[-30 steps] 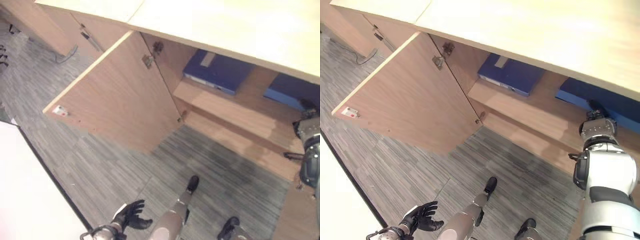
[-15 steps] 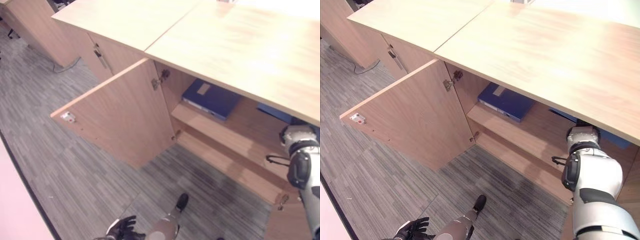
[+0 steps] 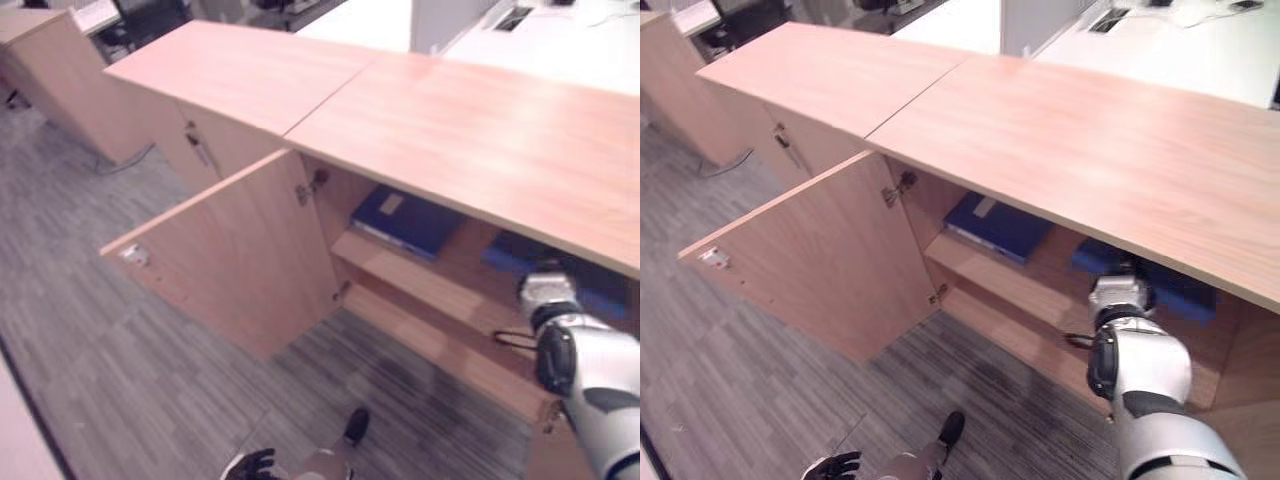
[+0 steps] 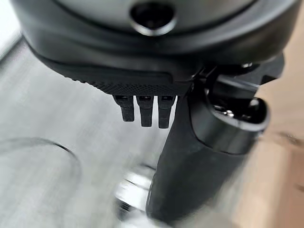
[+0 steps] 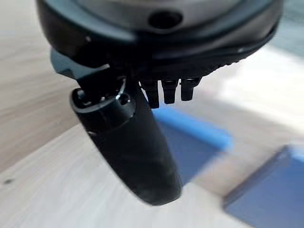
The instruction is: Put the empty folder in the office cabinet
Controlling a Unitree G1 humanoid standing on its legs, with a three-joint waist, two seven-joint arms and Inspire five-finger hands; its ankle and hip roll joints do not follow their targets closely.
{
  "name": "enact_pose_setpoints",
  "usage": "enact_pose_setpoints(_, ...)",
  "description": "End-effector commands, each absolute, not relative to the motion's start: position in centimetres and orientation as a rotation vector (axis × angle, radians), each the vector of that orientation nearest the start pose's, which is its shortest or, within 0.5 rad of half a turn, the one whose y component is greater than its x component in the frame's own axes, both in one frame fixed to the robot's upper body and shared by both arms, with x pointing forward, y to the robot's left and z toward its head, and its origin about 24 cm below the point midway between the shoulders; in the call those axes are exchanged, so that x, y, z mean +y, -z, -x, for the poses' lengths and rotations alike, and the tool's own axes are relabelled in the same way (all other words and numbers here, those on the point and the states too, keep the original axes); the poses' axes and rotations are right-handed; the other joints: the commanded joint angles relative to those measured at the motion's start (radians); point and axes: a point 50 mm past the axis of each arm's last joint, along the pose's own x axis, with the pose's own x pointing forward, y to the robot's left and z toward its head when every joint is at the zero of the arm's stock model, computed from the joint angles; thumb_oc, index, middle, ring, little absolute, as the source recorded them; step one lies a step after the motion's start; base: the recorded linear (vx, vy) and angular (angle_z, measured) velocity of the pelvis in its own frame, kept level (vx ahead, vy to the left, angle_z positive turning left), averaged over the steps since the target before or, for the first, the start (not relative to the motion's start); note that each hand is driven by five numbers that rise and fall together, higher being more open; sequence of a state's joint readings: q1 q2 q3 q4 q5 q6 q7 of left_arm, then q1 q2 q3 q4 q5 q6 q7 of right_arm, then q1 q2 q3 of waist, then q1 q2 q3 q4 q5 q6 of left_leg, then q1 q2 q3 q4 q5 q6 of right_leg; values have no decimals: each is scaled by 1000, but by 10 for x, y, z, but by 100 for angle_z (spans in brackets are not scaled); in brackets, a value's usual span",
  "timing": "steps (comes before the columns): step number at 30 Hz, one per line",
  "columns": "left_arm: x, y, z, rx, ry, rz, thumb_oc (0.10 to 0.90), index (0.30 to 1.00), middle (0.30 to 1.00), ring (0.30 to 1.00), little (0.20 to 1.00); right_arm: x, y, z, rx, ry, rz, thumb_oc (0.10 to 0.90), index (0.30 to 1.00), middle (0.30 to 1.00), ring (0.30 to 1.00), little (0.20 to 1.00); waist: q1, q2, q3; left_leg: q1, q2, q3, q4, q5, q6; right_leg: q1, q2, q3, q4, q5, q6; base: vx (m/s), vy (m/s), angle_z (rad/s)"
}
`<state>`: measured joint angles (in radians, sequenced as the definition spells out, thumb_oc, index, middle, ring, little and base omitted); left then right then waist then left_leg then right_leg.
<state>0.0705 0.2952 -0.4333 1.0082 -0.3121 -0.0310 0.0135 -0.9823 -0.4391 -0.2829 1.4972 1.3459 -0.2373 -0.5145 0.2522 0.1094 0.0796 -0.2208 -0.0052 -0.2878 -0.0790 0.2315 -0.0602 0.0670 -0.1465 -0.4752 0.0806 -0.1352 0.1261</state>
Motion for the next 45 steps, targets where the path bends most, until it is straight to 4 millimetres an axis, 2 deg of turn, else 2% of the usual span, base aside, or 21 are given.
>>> enact_pose_setpoints(1, 201, 153, -115, 1053, 78, -171, 800, 900, 900, 900, 900, -344, -94, -341, 65, 1164, -1145, 800, 900, 900, 900, 900, 33, -28, 20, 123, 27, 51, 4, -222, -46, -31, -25, 14, -7, -12, -6, -29, 1, 14)
enact_pose_setpoints(2, 203, 153, -113, 1057, 95, -182, 800, 900, 900, 900, 900, -352, -84, -332, 83, 1203, -1138, 800, 900, 900, 900, 900, 36, -25, 24, 118, 25, 48, 3, -214, -43, -36, -26, 12, -6, -4, -5, 19, -29, 12)
enact_pose_setpoints(5, 205, 153, -110, 1061, 111, -192, 800, 900, 900, 900, 900, -355, -71, -323, 107, 1228, -1141, 800, 900, 900, 900, 900, 42, -23, 24, 119, 24, 47, 3, -214, -41, -37, -25, 10, -2, -6, -5, -10, 0, 2)
enact_pose_setpoints(7, 205, 152, -111, 1058, 111, -192, 800, 900, 900, 900, 900, -352, -57, -317, 139, 1248, -1146, 800, 900, 900, 900, 900, 40, -17, 29, 118, 24, 46, 3, -211, -39, -41, -26, 13, 0, -4, -5, 0, 0, 0)
enact_pose_setpoints(11, 204, 152, -112, 1056, 107, -188, 800, 900, 900, 900, 900, -345, -44, -313, 172, 1258, -1149, 800, 900, 900, 900, 900, 36, -16, 31, 118, 24, 47, 3, -212, -37, -45, -25, 18, 7, -9, -7, -2, -5, -1)
enact_pose_setpoints(18, 207, 153, -110, 1066, 91, -191, 800, 900, 900, 900, 900, -343, -34, -309, 194, 1249, -1125, 800, 900, 900, 900, 900, 32, -20, 33, 127, 28, 47, 5, -225, -39, -41, -22, 20, 15, -24, -11, 6, -14, -1)
enact_pose_setpoints(22, 209, 152, -109, 1065, 85, -188, 800, 900, 900, 900, 900, -340, -38, -315, 173, 1188, -1086, 800, 900, 900, 900, 900, 32, -22, 33, 127, 29, 48, 5, -225, -38, -43, -21, 20, 17, -21, -11, -9, 5, 0)
enact_pose_setpoints(23, 210, 152, -110, 1062, 81, -186, 800, 900, 900, 900, 900, -339, -39, -317, 171, 1165, -1054, 800, 900, 900, 900, 900, 32, -21, 35, 124, 29, 49, 4, -216, -36, -46, -22, 20, 17, -13, -10, 0, 0, 0)
enact_pose_setpoints(25, 212, 151, -113, 1045, 69, -184, 800, 900, 900, 900, 900, -332, -42, -324, 182, 1054, -861, 800, 900, 900, 900, 900, 27, -27, 43, 122, 30, 53, 6, -214, -35, -46, -21, 23, 17, -10, -11, -31, 20, -2)
enact_pose_setpoints(26, 211, 151, -113, 1046, 68, -182, 800, 900, 900, 900, 900, -332, -42, -324, 183, 1051, -858, 800, 900, 900, 900, 900, 25, -26, 42, 121, 30, 53, 5, -212, -34, -47, -21, 23, 16, -8, -11, -48, 35, -2)
enact_pose_setpoints(27, 212, 149, -118, 1026, 43, -164, 800, 900, 900, 900, 900, -319, -38, -328, 192, 964, -733, 515, 472, 472, 472, 472, 12, -30, 46, 121, 32, 58, 6, -211, -34, -50, -20, 27, 17, -5, -11, 0, 0, 0)
enact_pose_setpoints(28, 212, 148, -121, 1017, 34, -156, 800, 900, 900, 900, 900, -315, -35, -328, 201, 940, -693, 400, 300, 300, 300, 300, 6, -33, 47, 120, 33, 59, 6, -212, -33, -51, -20, 28, 16, -3, -12, -14, 18, -3)
enact_pose_setpoints(30, 211, 148, -124, 1006, 6, -138, 800, 900, 900, 900, 900, -298, -32, -332, 200, 862, -594, 400, 300, 300, 300, 300, -15, -40, 49, 120, 35, 65, 6, -213, -31, -55, -17, 34, 15, 0, -13, 4, 19, -6)
enact_pose_setpoints(31, 209, 149, -125, 1010, -20, -117, 800, 900, 900, 900, 900, -277, -27, -334, 190, 778, -536, 400, 300, 300, 300, 300, -35, -46, 49, 124, 39, 72, 6, -214, -30, -56, -16, 42, 14, 3, -15, 6, 21, -7)
enact_pose_setpoints(34, 209, 149, -124, 1014, -38, -104, 800, 900, 900, 900, 900, -264, -26, -335, 176, 728, -508, 400, 300, 300, 300, 300, -50, -50, 47, 126, 41, 77, 5, -215, -28, -58, -16, 48, 14, 5, -15, 11, 23, -6)
enact_pose_setpoints(35, 208, 150, -126, 1019, -68, -82, 800, 900, 900, 900, 900, -241, -27, -334, 139, 620, -458, 400, 300, 300, 300, 300, -73, -54, 47, 129, 46, 87, 5, -217, -25, -61, -17, 57, 15, 8, -16, 7, 24, -4)
enact_pose_setpoints(36, 208, 150, -125, 1021, -69, -81, 800, 900, 900, 900, 900, -240, -26, -333, 142, 619, -456, 400, 300, 300, 300, 300, -74, -54, 46, 130, 46, 88, 5, -217, -25, -61, -18, 58, 15, 8, -16, 17, 48, -14)
enact_pose_setpoints(37, 205, 151, -127, 1024, -102, -53, 800, 900, 900, 900, 900, -219, -31, -326, 84, 503, -416, 400, 300, 300, 300, 300, -105, -58, 43, 135, 49, 97, 4, -219, -24, -65, -19, 70, 17, 12, -17, 17, 32, -24)
enact_pose_setpoints(42, 202, 149, -137, 1012, -140, -9, 800, 900, 900, 900, 900, -202, -40, -300, -10, 334, -373, 400, 300, 300, 300, 300, -160, -66, 34, 149, 53, 116, 0, -223, -22, -69, -22, 83, 19, 19, -17, 19, 36, -18)
enact_pose_setpoints(43, 202, 149, -137, 1014, -140, -9, 800, 900, 900, 900, 900, -202, -40, -299, -8, 334, -371, 400, 300, 300, 300, 300, -161, -65, 32, 150, 53, 116, 0, -223, -22, -69, -22, 83, 19, 19, -17, 6, 22, -14)
enact_pose_setpoints(45, 201, 147, -143, 991, -147, 8, 800, 900, 900, 900, 900, -194, -54, -288, -75, 206, -259, 400, 300, 300, 300, 300, -185, -69, 30, 158, 56, 129, -2, -225, -22, -68, -22, 91, 16, 24, -16, 18, 29, -13)
